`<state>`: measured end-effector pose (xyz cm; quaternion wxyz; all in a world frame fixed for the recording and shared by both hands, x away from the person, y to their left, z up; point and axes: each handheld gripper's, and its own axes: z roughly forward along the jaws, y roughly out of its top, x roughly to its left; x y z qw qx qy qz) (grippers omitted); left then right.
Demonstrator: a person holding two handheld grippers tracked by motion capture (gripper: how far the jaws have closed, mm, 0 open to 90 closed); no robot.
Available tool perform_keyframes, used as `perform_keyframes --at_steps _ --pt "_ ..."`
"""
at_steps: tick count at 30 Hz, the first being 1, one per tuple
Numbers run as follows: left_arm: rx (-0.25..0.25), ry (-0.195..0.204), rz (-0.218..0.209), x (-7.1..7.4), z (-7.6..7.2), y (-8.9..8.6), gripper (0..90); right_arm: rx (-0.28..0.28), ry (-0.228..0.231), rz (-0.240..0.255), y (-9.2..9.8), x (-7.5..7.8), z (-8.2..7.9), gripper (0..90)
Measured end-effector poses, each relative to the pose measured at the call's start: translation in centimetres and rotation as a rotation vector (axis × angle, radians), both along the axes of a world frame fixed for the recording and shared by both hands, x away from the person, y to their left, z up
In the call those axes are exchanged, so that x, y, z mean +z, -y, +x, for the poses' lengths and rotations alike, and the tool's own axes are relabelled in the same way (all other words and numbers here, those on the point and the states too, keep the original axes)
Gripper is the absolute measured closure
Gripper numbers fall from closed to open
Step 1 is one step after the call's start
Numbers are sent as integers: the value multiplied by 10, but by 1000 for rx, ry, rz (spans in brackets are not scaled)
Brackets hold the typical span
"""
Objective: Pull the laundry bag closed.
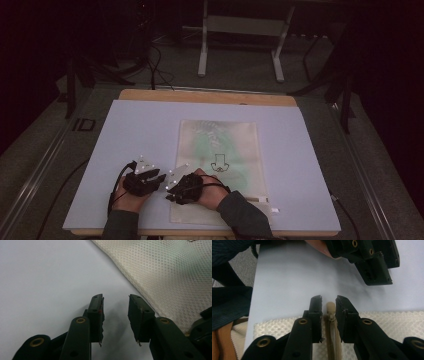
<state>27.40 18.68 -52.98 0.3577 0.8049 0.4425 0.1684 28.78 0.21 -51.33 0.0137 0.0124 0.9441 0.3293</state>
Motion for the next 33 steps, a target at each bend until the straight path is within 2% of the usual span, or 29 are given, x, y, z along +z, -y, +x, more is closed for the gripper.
perform_keyframes --at_steps 5,9,12,16,22,33 --pt "0 -3 1 0 0 0 640 0 -7 -4 -7 -6 1 755" --pt "1 -3 0 0 0 0 640 -7 14 -24 -11 -10 1 755" --pt "1 -4 -1 0 0 0 640 -10 33 -28 -12 -10 0 748" --pt "-1 -6 1 0 0 0 639 -21 18 -20 -12 -11 2 791" --pt "0 -6 0 0 0 0 639 -17 34 -46 -15 -9 1 810" --pt "4 -3 -2 0 0 0 637 -43 -2 41 -4 -1 2 809"
